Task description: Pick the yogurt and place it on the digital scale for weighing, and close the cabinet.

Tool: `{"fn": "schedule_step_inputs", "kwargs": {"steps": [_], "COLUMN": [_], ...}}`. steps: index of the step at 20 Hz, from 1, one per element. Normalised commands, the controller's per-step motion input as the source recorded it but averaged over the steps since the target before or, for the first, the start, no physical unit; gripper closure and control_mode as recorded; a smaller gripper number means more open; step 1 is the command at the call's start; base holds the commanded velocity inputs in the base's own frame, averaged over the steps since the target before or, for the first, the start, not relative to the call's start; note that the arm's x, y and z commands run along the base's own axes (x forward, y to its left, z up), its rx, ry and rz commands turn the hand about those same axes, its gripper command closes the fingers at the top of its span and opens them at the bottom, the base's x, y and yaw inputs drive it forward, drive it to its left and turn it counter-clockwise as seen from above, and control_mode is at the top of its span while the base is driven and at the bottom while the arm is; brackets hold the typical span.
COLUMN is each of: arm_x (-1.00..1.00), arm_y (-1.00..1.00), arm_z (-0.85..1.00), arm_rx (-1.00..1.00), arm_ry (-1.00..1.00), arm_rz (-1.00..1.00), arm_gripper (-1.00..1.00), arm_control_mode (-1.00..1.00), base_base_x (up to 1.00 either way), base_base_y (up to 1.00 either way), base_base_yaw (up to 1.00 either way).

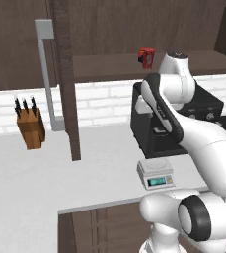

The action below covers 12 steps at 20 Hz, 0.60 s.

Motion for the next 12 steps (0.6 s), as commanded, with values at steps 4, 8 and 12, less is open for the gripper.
{"fn": "schedule_step_inputs", "kwargs": {"steps": [4,8,12], "arm_x": [-0.19,-0.56,-0.46], "arm_y": [0.00,0.00,0.00], "arm_z": [0.00,0.06,0.46], "arm_rx": [0.00,-0.01,-0.01], "arm_ry": [-0.05,-0.23,-0.21], "arm_rz": [0.00,0.00,-0.01], "arm_gripper": [-1.00,-1.00,-1.00], "arm_control_mode": [-1.00,-1.00,-1.00], "base_base_x": [0.00,0.00,0.00], "base_base_y": [0.00,0.00,0.00], "base_base_yaw": [0.00,0.00,0.00]}}
